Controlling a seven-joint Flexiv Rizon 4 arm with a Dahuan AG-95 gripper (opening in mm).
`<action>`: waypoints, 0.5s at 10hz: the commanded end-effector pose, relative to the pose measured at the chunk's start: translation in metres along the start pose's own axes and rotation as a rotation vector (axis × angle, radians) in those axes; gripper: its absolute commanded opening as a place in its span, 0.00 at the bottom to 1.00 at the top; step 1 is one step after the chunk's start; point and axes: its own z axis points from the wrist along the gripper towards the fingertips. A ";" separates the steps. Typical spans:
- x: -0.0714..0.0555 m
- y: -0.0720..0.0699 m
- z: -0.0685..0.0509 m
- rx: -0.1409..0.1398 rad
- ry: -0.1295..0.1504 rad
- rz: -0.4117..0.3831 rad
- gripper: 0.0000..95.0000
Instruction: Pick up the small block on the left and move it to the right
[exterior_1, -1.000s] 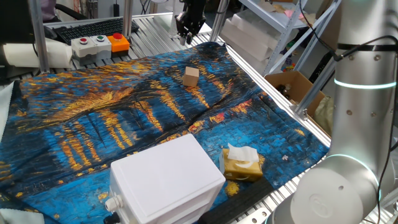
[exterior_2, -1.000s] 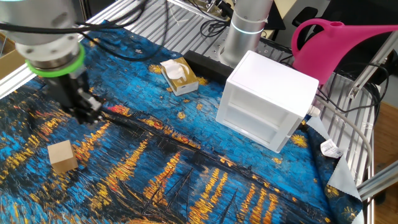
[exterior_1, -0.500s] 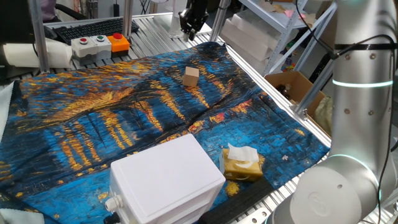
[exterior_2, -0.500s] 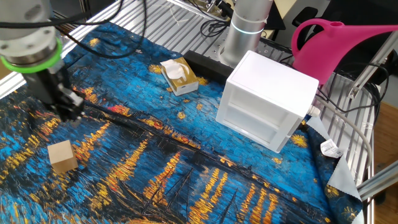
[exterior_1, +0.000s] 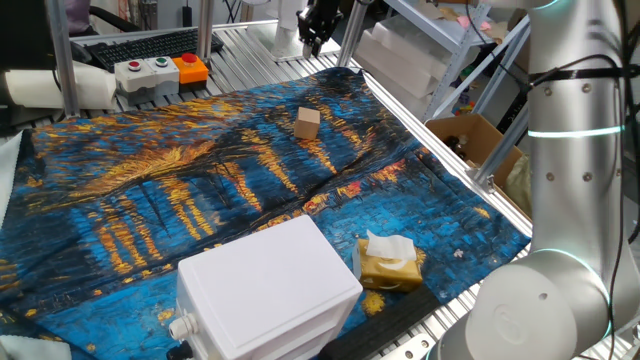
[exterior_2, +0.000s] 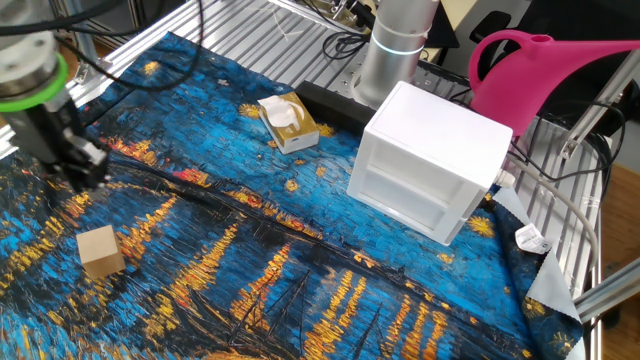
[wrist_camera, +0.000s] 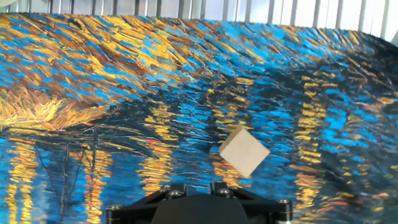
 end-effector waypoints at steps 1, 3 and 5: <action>-0.004 -0.006 -0.002 -0.002 -0.004 0.103 0.20; -0.006 -0.012 -0.005 -0.015 -0.012 0.194 0.20; -0.006 -0.014 -0.006 -0.025 -0.013 0.253 0.20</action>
